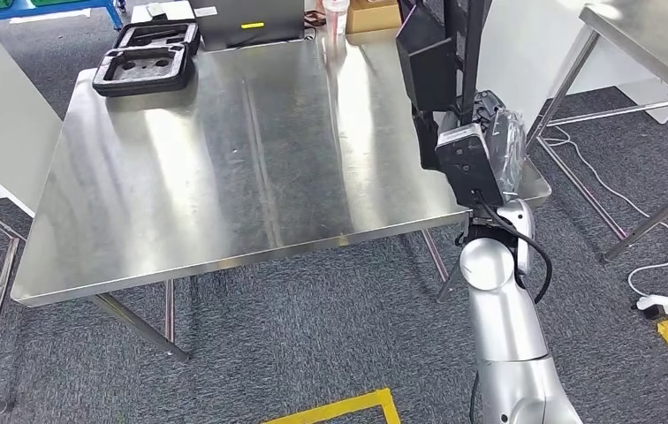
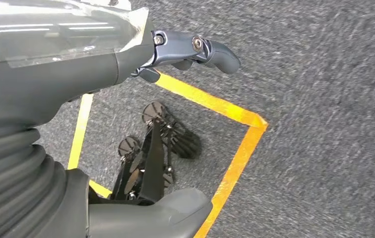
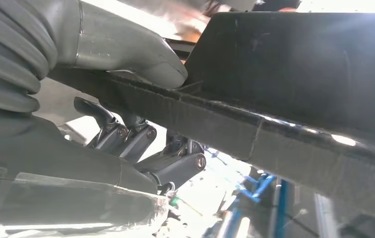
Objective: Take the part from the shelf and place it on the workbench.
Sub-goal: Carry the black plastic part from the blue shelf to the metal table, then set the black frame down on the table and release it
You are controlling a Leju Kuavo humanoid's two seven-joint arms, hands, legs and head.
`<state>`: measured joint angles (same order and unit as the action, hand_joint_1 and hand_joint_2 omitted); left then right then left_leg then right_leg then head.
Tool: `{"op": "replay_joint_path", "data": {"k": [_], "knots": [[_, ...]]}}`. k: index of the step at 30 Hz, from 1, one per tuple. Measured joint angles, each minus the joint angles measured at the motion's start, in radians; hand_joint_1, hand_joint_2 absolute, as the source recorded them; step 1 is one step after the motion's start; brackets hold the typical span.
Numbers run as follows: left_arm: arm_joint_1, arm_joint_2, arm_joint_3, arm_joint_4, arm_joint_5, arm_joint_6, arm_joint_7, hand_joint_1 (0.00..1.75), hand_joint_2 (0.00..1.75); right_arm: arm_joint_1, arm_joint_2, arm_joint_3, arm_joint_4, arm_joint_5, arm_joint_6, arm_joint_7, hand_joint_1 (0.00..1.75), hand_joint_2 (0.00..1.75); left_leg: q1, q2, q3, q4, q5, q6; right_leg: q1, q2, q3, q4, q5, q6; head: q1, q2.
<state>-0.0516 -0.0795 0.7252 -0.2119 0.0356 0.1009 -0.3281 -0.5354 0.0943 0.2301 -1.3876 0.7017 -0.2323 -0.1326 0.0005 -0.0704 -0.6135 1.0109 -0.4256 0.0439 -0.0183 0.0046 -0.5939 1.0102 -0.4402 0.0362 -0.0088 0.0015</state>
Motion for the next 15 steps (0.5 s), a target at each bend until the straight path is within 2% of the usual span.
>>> {"op": "replay_joint_path", "data": {"k": [1,4,10,15], "knots": [[0.001,0.0,0.003,0.0,-0.002,0.001,0.002,0.0,1.75,-0.002,-0.005,0.0,0.009,0.036,0.001,0.019,1.75,1.75,0.0,0.001,0.001,-0.001,0.0,0.003,0.001,0.001,0.0,0.0,0.001,-0.001,0.0,0.0],[-0.001,0.001,0.011,0.0,-0.012,0.004,0.012,0.0,1.75,-0.012,-0.04,-0.004,0.065,0.186,-0.001,0.089,1.75,1.75,0.002,0.004,0.006,-0.007,0.0,0.004,0.004,0.004,0.0,0.0,0.0,-0.002,-0.001,0.0],[0.001,0.005,0.023,0.0,-0.037,0.009,0.028,0.0,1.75,-0.028,-0.149,-0.033,0.25,0.473,-0.018,0.198,1.75,1.75,0.003,0.005,0.006,-0.01,0.002,-0.001,0.007,0.003,0.0,0.001,0.0,-0.003,0.0,0.0],[0.001,0.01,0.034,0.0,-0.049,0.019,0.031,0.0,1.75,-0.029,-0.218,-0.055,0.371,0.558,-0.016,0.224,1.75,1.75,0.002,0.007,0.006,-0.01,0.001,-0.011,0.007,0.004,0.0,0.001,0.0,-0.003,0.0,0.0]]}}
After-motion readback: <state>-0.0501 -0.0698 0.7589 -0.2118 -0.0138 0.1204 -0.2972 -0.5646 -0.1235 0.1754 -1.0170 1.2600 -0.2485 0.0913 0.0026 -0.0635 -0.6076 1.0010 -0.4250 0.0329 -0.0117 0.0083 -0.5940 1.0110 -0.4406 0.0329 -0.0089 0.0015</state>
